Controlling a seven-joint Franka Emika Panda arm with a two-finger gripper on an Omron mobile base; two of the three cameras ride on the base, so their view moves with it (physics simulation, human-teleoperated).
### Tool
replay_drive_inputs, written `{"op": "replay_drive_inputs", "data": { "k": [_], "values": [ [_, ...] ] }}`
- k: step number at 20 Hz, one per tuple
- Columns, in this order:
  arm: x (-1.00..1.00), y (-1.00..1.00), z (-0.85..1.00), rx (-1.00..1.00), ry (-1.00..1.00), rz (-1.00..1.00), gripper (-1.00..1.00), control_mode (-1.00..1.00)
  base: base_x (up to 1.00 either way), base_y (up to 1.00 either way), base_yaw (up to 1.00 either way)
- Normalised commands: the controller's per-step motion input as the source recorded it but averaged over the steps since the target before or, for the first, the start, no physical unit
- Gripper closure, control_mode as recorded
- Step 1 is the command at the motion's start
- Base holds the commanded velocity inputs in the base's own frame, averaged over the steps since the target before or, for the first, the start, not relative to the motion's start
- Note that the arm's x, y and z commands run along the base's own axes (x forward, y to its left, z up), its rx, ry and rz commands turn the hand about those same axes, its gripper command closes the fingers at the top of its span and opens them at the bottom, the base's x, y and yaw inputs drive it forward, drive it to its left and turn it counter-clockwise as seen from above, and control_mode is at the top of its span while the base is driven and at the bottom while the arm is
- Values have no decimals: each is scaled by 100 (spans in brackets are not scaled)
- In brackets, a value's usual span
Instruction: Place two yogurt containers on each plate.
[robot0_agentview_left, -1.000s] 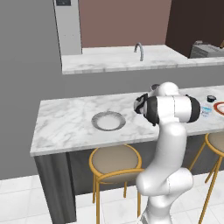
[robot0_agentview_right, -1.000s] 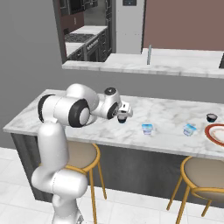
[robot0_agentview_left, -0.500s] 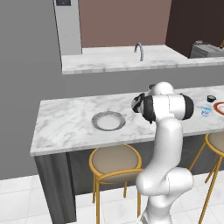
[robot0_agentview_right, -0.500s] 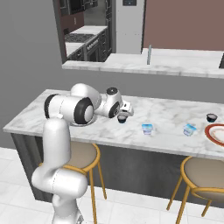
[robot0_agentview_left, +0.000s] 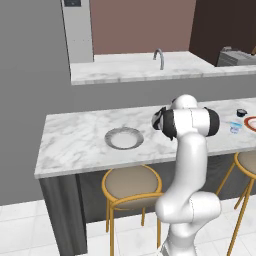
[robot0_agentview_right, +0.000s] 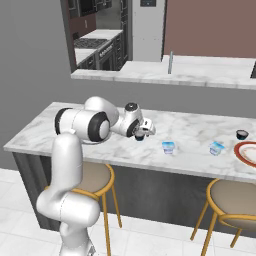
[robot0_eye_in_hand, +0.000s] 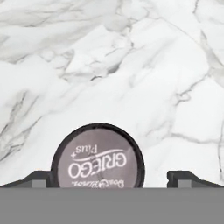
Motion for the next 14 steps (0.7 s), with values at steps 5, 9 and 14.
{"op": "replay_drive_inputs", "data": {
  "k": [5, 9, 14],
  "values": [
    [12, -7, -15, 0, 0, 0, -100, -100, 0, 0, 0],
    [28, 0, -17, 0, 0, 0, -100, -100, 0, 0, 0],
    [5, 0, -29, 0, 1, 0, -100, -100, 0, 0, 0]
  ]
}}
